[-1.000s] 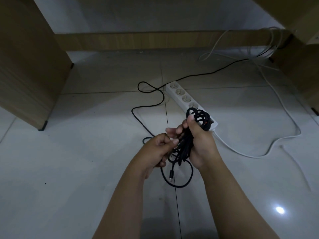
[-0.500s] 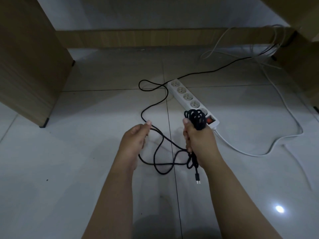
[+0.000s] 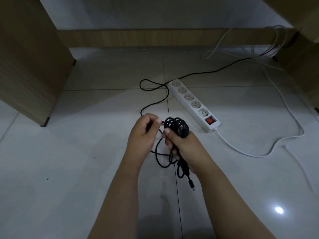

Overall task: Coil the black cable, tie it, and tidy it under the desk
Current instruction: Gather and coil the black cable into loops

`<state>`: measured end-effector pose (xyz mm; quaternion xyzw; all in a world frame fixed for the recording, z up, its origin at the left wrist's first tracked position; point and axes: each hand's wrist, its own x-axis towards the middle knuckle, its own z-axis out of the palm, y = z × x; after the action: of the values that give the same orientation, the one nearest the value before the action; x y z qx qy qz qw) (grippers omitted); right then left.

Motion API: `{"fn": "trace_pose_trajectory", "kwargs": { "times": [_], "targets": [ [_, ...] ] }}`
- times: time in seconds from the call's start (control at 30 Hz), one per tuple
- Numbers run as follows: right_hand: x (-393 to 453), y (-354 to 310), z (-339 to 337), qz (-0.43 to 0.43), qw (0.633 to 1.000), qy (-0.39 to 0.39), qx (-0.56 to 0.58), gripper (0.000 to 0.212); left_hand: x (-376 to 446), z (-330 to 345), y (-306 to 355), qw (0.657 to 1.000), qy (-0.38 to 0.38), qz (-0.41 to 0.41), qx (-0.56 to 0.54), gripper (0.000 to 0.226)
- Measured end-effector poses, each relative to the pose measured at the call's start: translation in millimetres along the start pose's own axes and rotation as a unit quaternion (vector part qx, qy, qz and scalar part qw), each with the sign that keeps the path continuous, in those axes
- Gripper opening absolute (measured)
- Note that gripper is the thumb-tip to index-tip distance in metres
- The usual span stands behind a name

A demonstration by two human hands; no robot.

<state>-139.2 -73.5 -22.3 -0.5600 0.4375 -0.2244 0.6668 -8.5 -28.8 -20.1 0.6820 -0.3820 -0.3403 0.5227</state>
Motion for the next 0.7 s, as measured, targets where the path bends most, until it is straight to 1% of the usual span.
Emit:
{"fn": "trace_pose_trajectory", "kwargs": {
  "times": [0.03,0.07,0.13,0.17,0.2,0.23,0.3,0.37,0.43,0.5,0.57,0.63,0.7],
  "targets": [
    [0.7,0.2,-1.1,0.004,1.000,0.008,0.025,0.024,0.0,1.3,0.5,0.999,0.028,0.011,-0.013,0.008],
    [0.6,-0.9,-2.6,0.007,0.998,0.021,0.055,0.023,-0.3,1.9,0.7,0.997,0.065,0.037,-0.009,0.016],
    [1.1,-2.7,-6.7,0.015,0.989,0.052,0.135,0.020,-0.8,1.8,2.3,0.985,0.122,0.113,0.050,0.022],
    [1.6,-3.8,-8.9,0.016,0.982,0.066,0.177,0.020,-1.6,1.7,4.9,0.978,0.129,0.145,0.078,0.020],
    [2.6,-4.4,-11.0,0.015,0.974,0.080,0.211,0.019,-2.3,2.0,6.8,0.975,0.117,0.164,0.095,0.019],
    [3.9,-4.6,-12.7,0.016,0.967,0.094,0.234,0.019,-2.9,2.9,7.9,0.977,0.085,0.170,0.099,0.018],
    [6.9,-4.5,-14.7,0.017,0.960,0.115,0.253,0.020,-4.7,6.5,5.9,0.985,-0.004,0.141,0.098,0.018],
    [8.8,-3.4,-16.0,0.016,0.956,0.123,0.266,0.020,-6.3,10.7,0.3,0.988,-0.064,0.090,0.105,0.020],
    [9.6,-2.4,-16.2,0.017,0.951,0.126,0.283,0.020,-7.4,14.1,-3.0,0.986,-0.077,0.072,0.132,0.019],
    [9.4,-3.0,-15.9,0.020,0.948,0.123,0.293,0.020,-7.0,14.6,-2.1,0.986,-0.081,0.066,0.130,0.013],
    [9.3,-4.2,-16.2,0.029,0.942,0.113,0.316,0.018,-6.6,11.8,-1.7,0.986,-0.123,0.040,0.102,0.013],
    [9.6,-4.7,-17.2,0.035,0.932,0.111,0.344,0.017,-7.3,5.6,-4.6,0.978,-0.182,0.006,0.099,0.017],
    [10.6,-4.5,-17.3,0.032,0.928,0.116,0.352,0.017,-8.2,0.5,-6.8,0.969,-0.223,-0.021,0.101,0.018]
  ]
}}
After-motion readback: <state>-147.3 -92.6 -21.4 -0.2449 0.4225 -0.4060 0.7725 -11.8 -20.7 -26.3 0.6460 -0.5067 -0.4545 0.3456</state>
